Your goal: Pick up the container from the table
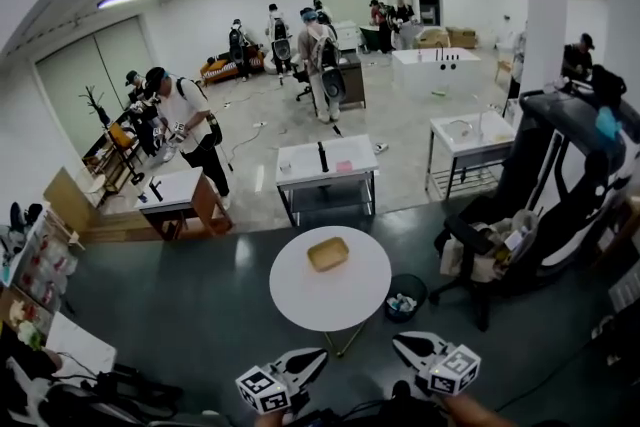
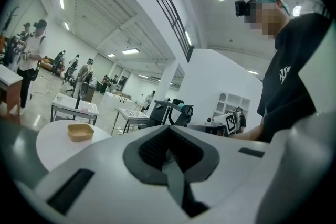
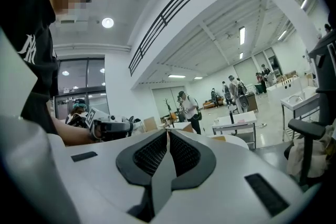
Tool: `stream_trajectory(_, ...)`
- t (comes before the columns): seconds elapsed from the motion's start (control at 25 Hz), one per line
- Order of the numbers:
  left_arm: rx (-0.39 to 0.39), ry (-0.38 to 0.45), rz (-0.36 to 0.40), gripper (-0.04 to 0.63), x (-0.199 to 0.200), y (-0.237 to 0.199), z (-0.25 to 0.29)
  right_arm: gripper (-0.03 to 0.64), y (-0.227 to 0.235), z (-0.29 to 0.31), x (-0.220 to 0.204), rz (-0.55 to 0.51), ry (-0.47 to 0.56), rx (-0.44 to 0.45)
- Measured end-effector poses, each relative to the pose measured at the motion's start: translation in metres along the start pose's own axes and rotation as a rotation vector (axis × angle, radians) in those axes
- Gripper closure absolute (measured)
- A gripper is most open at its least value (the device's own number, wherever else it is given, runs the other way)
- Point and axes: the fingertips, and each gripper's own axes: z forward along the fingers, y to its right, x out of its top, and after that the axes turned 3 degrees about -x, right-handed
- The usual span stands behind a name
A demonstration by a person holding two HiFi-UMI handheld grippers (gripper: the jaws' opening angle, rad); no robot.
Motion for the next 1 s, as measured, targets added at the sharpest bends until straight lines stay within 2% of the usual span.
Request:
stream_trajectory(0.16,0.030,0.017,0.002,0.592,0.017,-0.005,0.031,0.572,0.029,-0.001,0.023,0.006,-0.010,0.054)
stream_trajectory(0.4,0.122,0.017,-0.010,0.592,0.032,-0.012,0.068,0.572,0.071,-0.004,0.027,0.020,-0.028,0.140)
stream_trajectory(0.68,0.160,-0.011,-0.045,0.592,0.029,-0.022,0.072,0.572,0.091,0.003,0.025,0.058,-0.030,0.142)
stream_trajectory(0.84,0.177,-0.022,-0.062,0.592,0.031,-0.040,0.075,0.572,0.104,0.013,0.019,0.099,-0.058,0.120)
stream_trajectory(1.0,0.178,-0.008,-0.085,0.592,0.029,-0.066,0.083,0.572,0.120,0.031,0.014,0.085,-0.086,0.126)
